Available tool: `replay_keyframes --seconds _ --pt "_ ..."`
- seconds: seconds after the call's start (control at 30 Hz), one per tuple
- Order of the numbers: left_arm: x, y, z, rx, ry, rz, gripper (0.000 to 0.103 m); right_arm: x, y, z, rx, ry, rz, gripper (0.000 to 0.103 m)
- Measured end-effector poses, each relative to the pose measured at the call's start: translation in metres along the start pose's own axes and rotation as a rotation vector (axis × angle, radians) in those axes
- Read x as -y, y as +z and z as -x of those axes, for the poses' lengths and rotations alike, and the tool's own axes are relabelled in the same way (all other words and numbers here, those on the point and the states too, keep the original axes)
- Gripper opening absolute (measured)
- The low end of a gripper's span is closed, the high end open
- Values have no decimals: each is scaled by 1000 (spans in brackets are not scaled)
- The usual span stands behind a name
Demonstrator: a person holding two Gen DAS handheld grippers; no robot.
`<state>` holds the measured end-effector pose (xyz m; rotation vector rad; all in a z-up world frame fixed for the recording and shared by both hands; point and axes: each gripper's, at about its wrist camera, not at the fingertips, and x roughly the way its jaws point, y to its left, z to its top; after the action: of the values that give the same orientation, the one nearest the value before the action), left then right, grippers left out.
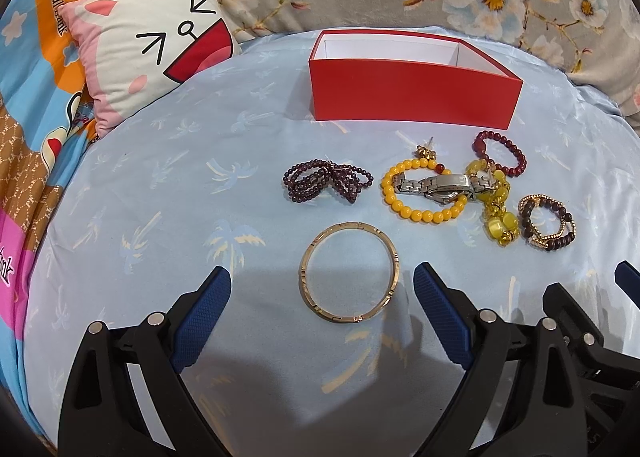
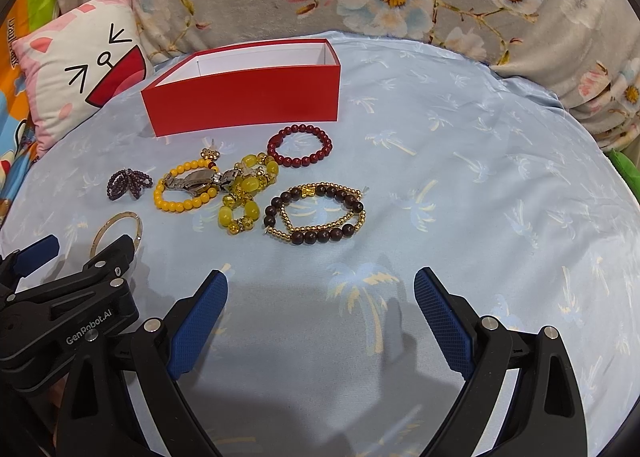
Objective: Organize jewelry
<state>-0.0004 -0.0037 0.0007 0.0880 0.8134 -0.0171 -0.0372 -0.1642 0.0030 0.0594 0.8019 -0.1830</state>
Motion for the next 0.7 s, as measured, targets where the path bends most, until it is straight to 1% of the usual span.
replay_keyframes --seconds 0.7 --pt "1 1 -1 -5 0 -7 88 0 0 -1 -3 1 -4 91"
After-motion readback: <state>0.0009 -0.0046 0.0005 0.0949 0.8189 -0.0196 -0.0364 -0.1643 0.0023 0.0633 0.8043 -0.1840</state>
